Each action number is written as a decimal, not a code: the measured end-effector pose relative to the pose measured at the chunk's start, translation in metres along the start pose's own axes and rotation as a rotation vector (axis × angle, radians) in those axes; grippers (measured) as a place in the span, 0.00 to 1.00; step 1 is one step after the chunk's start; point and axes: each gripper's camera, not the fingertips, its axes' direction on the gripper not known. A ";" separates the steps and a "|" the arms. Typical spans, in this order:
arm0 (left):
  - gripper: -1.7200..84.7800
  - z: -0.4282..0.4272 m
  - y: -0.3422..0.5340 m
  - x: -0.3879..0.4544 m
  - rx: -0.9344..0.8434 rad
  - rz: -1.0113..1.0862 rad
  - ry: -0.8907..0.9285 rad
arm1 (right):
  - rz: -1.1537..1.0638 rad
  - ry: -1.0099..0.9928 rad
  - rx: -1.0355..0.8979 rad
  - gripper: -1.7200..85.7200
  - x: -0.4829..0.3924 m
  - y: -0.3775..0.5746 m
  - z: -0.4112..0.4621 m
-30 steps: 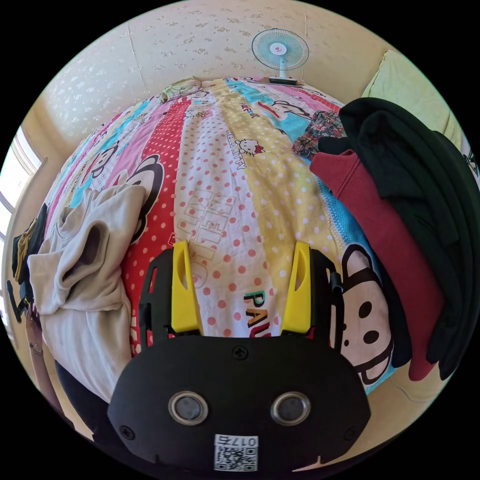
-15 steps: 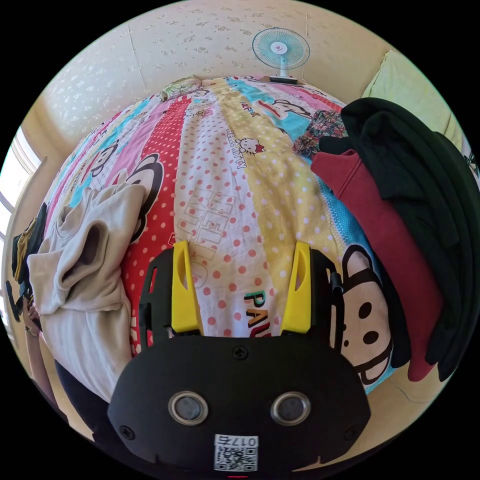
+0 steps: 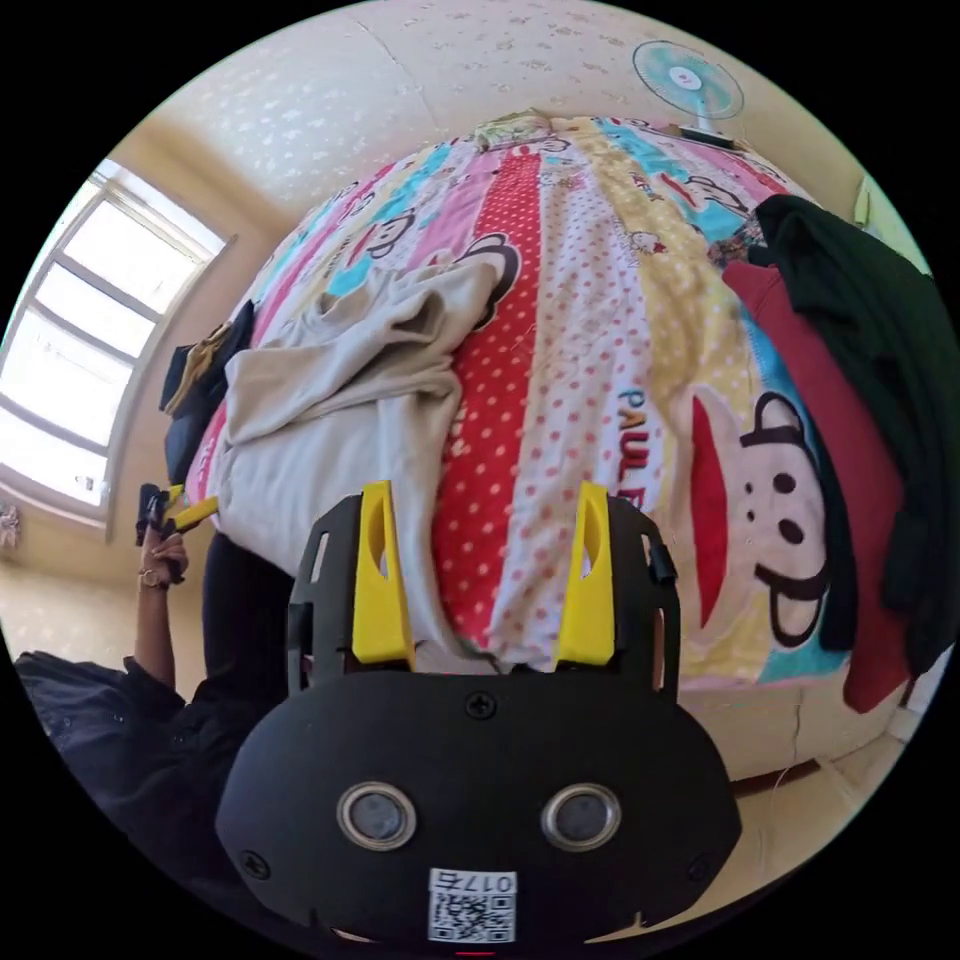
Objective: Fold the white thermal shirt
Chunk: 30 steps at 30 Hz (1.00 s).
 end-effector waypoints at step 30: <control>0.27 0.012 -0.065 0.072 0.016 0.169 -0.064 | -0.080 -0.234 0.186 0.14 0.025 -0.027 -0.094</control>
